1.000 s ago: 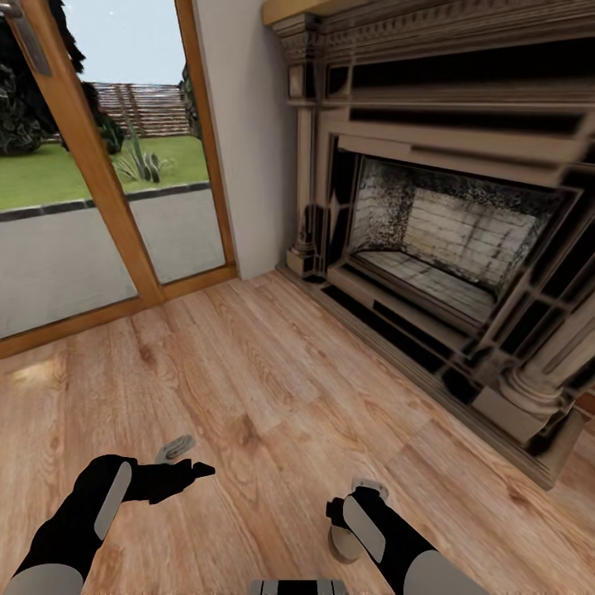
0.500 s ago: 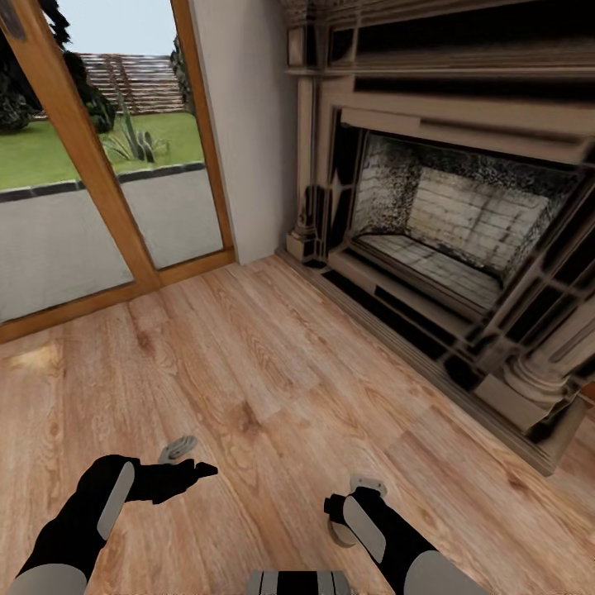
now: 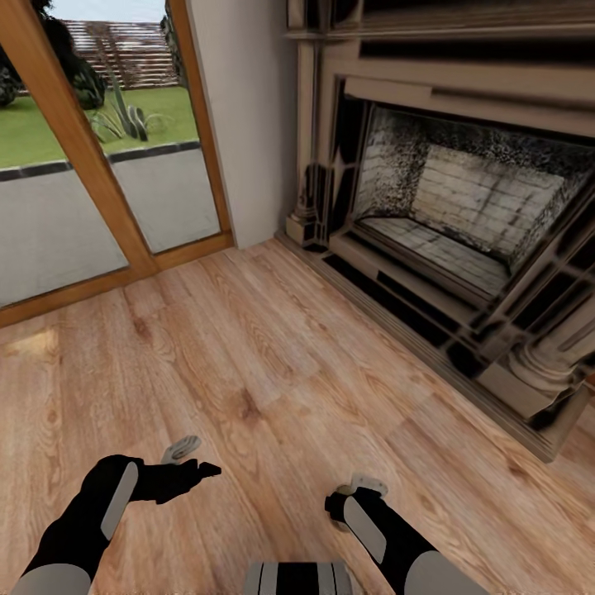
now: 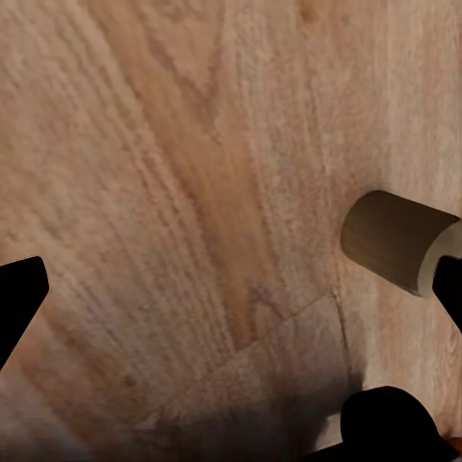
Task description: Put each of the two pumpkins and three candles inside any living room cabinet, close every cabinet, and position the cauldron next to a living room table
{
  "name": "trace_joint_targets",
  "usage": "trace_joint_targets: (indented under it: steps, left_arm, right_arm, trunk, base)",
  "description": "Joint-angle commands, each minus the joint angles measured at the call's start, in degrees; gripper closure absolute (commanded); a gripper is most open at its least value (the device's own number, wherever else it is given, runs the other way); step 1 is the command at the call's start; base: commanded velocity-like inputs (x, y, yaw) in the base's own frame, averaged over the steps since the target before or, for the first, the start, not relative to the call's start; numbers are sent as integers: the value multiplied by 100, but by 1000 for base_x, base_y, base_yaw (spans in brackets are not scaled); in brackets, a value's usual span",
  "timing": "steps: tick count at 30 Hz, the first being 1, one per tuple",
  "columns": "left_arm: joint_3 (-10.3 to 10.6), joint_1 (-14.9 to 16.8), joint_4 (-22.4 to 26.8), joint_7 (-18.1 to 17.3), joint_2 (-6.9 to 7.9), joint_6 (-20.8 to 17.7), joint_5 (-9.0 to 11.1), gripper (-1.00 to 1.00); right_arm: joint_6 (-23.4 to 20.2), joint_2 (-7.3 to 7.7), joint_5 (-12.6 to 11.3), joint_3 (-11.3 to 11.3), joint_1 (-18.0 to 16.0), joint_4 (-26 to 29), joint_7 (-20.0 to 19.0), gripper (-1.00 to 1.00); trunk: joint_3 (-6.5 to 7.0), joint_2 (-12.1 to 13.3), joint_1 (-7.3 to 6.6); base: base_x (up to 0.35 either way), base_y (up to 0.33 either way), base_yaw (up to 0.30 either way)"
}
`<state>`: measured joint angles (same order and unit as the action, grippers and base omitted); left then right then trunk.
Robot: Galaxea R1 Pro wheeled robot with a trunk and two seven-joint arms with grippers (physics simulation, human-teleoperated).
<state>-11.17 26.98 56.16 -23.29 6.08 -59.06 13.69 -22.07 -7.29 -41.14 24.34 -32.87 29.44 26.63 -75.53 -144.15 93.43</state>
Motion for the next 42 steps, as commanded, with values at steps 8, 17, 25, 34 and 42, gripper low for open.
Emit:
trace_joint_targets:
  steps: [8,17,25,34,42]
  left_arm:
    - [0,0,0,0,-10,-6,-1,-100]
    - [1,0,10,0,-11,-10,1,-100]
    - [-15,0,24,-21,-11,-11,2,-100]
    - [-4,0,26,-26,-10,-8,2,-100]
    - [0,0,26,-26,-11,-9,2,-100]
  right_arm:
    - [8,0,0,0,0,0,0,-100]
    - [73,0,0,0,7,0,0,-100]
    - [77,0,0,0,9,0,0,-100]
    - [76,0,0,0,7,0,0,-100]
    - [79,0,0,0,9,0,0,-100]
  trunk:
    - [-178,-11,20]
    - [-333,-20,38]
    - [-333,-20,38]
    - [-333,-20,38]
    - [-333,-20,38]
  base:
    - [0,0,0]
    - [0,0,0]
    - [5,0,0]
    - [73,0,0]
    - [81,-1,0]
